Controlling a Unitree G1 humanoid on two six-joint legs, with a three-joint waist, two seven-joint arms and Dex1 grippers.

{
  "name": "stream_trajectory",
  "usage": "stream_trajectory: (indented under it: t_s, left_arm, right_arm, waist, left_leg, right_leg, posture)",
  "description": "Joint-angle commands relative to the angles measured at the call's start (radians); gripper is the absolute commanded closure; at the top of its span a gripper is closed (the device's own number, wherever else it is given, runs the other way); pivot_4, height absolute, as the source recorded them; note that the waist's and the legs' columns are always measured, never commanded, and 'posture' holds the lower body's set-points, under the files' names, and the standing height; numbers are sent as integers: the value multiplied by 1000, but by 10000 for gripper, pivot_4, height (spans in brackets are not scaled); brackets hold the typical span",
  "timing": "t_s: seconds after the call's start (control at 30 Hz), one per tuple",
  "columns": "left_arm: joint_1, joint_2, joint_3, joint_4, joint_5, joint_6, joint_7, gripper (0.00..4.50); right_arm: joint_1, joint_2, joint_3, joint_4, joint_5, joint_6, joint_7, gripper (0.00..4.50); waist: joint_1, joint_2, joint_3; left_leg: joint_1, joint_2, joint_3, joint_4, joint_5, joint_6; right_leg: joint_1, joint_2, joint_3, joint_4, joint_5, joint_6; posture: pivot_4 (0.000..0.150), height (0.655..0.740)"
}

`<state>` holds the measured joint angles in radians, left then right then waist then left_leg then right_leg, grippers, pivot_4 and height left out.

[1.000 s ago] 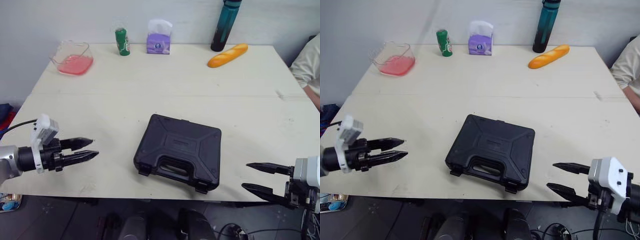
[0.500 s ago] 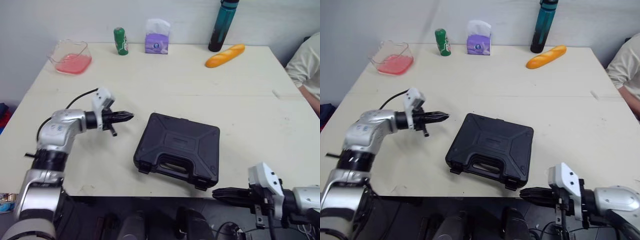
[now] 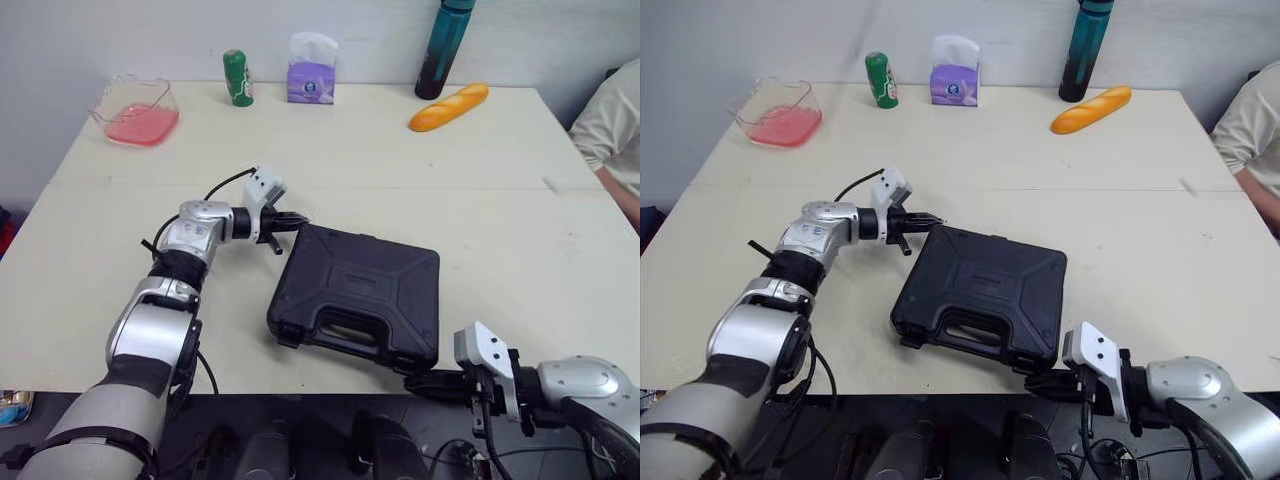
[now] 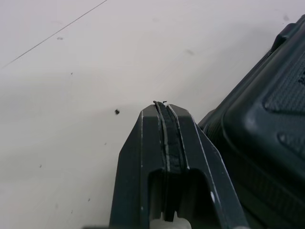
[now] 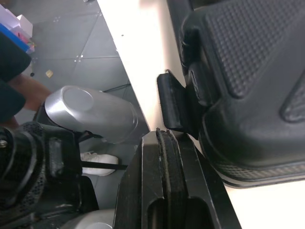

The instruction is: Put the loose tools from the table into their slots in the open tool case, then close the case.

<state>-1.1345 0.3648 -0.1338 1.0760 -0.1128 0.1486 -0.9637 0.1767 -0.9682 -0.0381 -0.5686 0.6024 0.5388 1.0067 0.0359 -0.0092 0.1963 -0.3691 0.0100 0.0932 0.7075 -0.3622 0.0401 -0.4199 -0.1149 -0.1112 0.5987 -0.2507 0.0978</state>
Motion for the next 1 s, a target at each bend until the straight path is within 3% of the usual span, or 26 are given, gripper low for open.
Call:
stream_trajectory:
  t_s: [0.03, 0.23, 0.33, 0.4, 0.57, 0.7, 0.9, 1.0]
  left_arm:
    - [-37, -10, 11, 39, 22, -46, -59, 44620]
    - [69, 76, -36, -110, 28, -47, -374, 44620]
    - [188, 141, -65, -354, -20, 82, -536, 44620]
    - [273, 172, -70, -544, -64, 192, -571, 44620]
    - [397, 211, -57, -785, -100, 300, -527, 44620]
    - [351, 207, -15, -828, -142, 383, -476, 44620]
    - [210, 88, 15, -883, -230, 473, -380, 44620]
    - [112, -75, -50, -796, -175, 435, -253, 44620]
  right_arm:
    - [-58, -8, -18, 46, -24, -29, 29, 45000]
    - [-225, -9, -21, 230, -115, -87, 59, 45000]
    - [-251, -10, -21, 306, -161, -109, 63, 45000]
    - [-243, -10, -30, 328, -174, -117, 68, 45000]
    - [-176, -29, -114, 302, -156, -90, 67, 45000]
    - [-90, -48, -249, 273, -151, -49, 43, 45000]
    - [-99, 56, -349, 242, -127, 59, -133, 45000]
    - [-95, 105, -338, 232, -183, 82, -242, 45000]
  waist:
    - [-1, 0, 0]
    - [-12, 0, 0]
    - [-14, 0, 0]
    - [-14, 0, 0]
    - [-4, 1, 0]
    - [0, 1, 0]
    - [9, 1, 0]
    - [15, 3, -1]
  left_leg:
    - [-1, 0, 0, 0, 0, 0]
    - [-5, -1, 4, 1, 0, 0]
    - [-5, 0, 4, 1, 0, 0]
    - [-5, 0, 3, 1, 0, -1]
    - [-7, 1, 1, 7, 0, 0]
    - [-6, 0, 1, 9, -1, 1]
    - [-7, 0, 1, 10, -1, 1]
    - [-6, 0, 2, 8, -1, 1]
  right_leg:
    - [-1, 0, 0, 0, 0, 0]
    - [-7, 0, 2, 3, 0, 0]
    - [-7, 1, 2, 3, 0, 0]
    - [-8, 1, 2, 4, -1, -1]
    - [-8, 0, 2, 7, -1, -1]
    - [-6, -1, 2, 8, 0, -1]
    - [-6, -1, 3, 8, 0, -1]
    - [-6, 0, 3, 9, 0, -1]
  posture:
    - [1500, 7314]
    - [1500, 7314]
    - [1500, 7314]
    - [1500, 7314]
    - [1500, 7314]
    - [1500, 7314]
    - [1500, 7314]
    - [1500, 7314]
